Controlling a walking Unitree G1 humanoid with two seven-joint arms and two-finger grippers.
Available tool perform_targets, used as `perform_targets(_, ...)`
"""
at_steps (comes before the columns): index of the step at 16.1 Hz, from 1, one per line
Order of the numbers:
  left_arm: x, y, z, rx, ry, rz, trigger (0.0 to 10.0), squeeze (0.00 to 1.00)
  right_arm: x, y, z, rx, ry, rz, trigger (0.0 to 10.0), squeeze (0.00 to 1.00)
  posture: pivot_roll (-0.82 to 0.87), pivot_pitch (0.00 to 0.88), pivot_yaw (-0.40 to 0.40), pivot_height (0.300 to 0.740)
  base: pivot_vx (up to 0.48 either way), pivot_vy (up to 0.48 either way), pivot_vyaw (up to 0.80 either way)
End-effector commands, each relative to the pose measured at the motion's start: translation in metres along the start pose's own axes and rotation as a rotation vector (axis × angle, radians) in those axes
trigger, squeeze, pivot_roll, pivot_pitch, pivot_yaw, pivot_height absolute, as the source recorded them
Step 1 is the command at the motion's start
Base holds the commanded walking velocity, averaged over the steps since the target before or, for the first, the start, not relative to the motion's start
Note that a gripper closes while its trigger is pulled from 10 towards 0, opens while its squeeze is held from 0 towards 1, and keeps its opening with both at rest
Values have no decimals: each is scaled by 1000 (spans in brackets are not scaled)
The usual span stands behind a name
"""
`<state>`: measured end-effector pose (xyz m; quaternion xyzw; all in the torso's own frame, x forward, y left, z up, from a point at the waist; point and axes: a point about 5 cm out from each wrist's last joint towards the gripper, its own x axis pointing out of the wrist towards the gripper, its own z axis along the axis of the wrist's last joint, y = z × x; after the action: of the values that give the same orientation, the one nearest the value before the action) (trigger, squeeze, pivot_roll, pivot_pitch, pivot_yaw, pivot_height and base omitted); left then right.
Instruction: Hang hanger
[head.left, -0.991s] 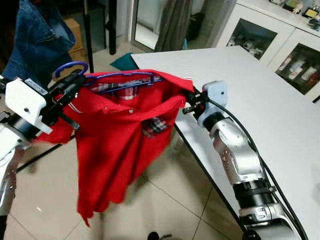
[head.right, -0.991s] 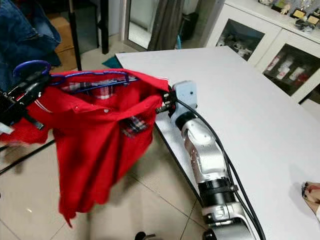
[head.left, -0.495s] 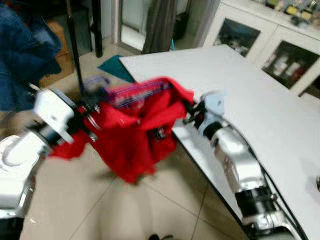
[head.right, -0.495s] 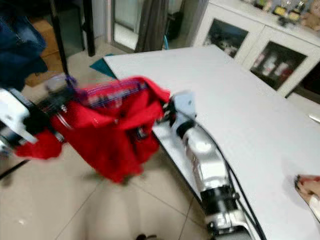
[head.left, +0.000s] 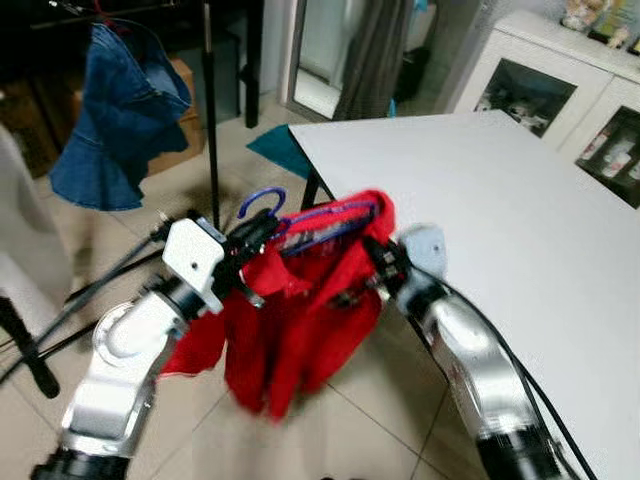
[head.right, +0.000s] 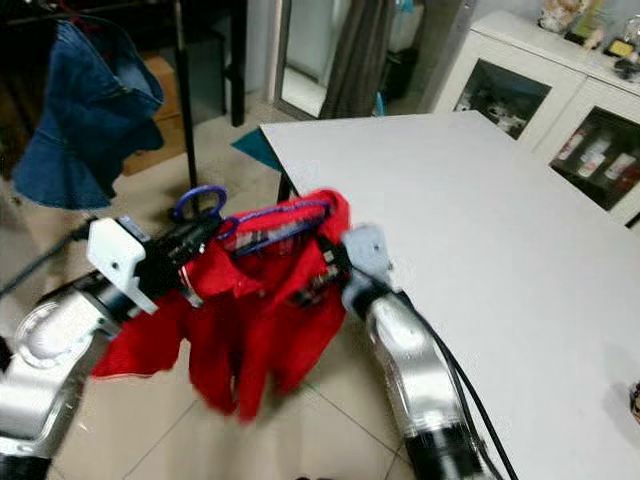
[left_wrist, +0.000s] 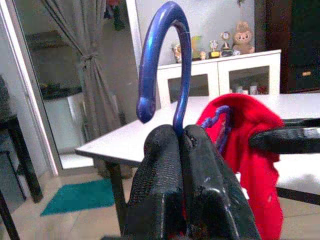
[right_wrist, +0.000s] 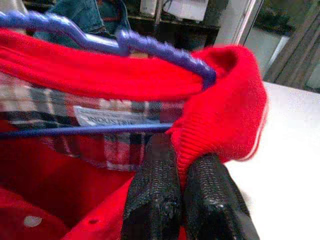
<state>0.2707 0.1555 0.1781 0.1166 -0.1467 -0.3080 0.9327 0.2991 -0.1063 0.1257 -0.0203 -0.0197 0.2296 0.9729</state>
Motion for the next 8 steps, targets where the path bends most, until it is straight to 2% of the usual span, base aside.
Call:
perform_targets(1, 6, -4, 1, -7, -27, 21, 10000, 0, -8, -1, 11, -31, -75, 7, 10000, 0, 259, 71, -105, 740, 0, 0, 0)
perform_targets(4, 13, 1, 2, -51, -64, 141, 10000, 0, -21, -7, 17, -22, -130, -63, 10000, 0, 227, 68, -93, 740, 0, 0, 0)
perform_targets(6, 22, 1, 3, -83, -83, 244, 10000, 0, -37, -13, 23, -35, -172, -131, 10000, 0, 181, 65, -72, 740, 0, 0, 0)
perform_targets(8, 29, -8, 13, -18, -110, 191, 10000, 0, -51, -19, 25, -36, -177, -176, 10000, 0, 137, 73, -48, 740, 0, 0, 0)
